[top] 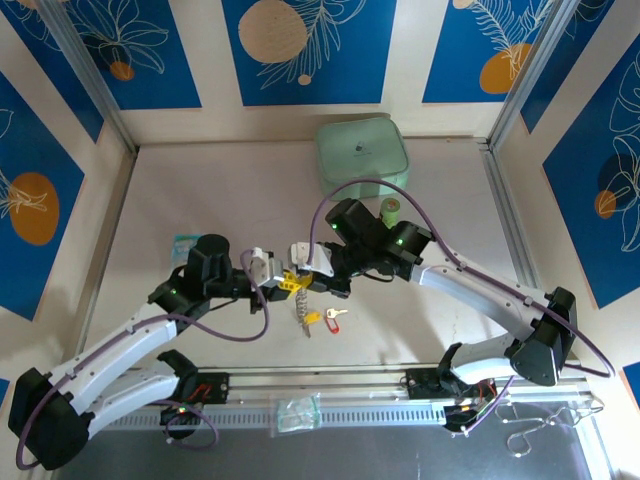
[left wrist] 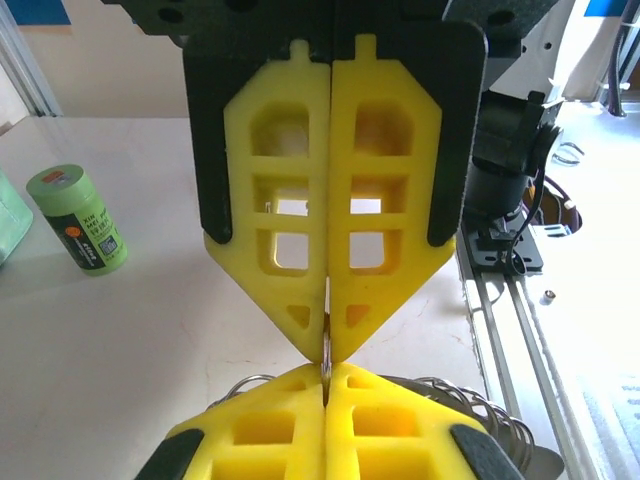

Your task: Put the keys on the keyring

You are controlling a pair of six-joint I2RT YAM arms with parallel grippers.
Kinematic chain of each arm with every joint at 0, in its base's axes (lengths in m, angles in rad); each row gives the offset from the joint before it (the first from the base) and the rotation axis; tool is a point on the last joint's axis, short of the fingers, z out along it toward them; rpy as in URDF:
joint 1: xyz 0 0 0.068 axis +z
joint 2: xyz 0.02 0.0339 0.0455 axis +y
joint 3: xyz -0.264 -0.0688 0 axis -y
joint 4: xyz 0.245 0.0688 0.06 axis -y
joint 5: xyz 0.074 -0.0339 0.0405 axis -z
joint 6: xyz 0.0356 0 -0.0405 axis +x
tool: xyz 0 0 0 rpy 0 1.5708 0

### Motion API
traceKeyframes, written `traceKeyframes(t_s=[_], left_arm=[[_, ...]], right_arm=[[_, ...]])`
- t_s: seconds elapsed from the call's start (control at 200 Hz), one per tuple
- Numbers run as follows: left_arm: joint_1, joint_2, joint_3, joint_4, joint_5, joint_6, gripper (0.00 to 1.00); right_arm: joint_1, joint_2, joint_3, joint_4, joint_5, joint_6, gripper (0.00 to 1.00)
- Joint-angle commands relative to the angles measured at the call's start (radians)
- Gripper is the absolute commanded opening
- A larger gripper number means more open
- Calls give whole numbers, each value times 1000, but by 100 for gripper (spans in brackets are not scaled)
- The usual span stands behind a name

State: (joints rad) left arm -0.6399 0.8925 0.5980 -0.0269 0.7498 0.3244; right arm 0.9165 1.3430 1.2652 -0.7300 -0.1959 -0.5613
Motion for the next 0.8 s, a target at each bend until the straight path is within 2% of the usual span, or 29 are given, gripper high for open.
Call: traceKeyframes(t_s=[0.0, 0.02, 0.085, 0.15, 0.265, 0.37, 0.57, 0.795], left_arm=[[-9, 0, 32, -16, 7, 37, 0], [-9, -2, 30, -14, 4, 38, 0], [-10, -14, 18, 7, -3, 41, 0], [-13, -34, -1, 44, -16, 51, 0], [-25, -74, -39, 106, -51, 93, 0], [-45, -112, -70, 142, -90, 162, 0], [-71, -148, -85, 129, -147, 257, 0], [-84, -166, -110, 157, -152, 299, 0]], right_arm=[[-2, -35, -6, 25, -68, 11, 0], [-8, -49, -21, 45, -77, 22, 3], [-43, -107, -103, 130, -125, 61, 30], [-86, -178, -213, 245, -164, 94, 38], [-110, -284, -410, 456, -113, 117, 39], [-102, -322, -498, 560, -88, 117, 39], [-68, -326, -526, 648, -39, 112, 37], [-31, -312, -513, 686, -35, 73, 35]])
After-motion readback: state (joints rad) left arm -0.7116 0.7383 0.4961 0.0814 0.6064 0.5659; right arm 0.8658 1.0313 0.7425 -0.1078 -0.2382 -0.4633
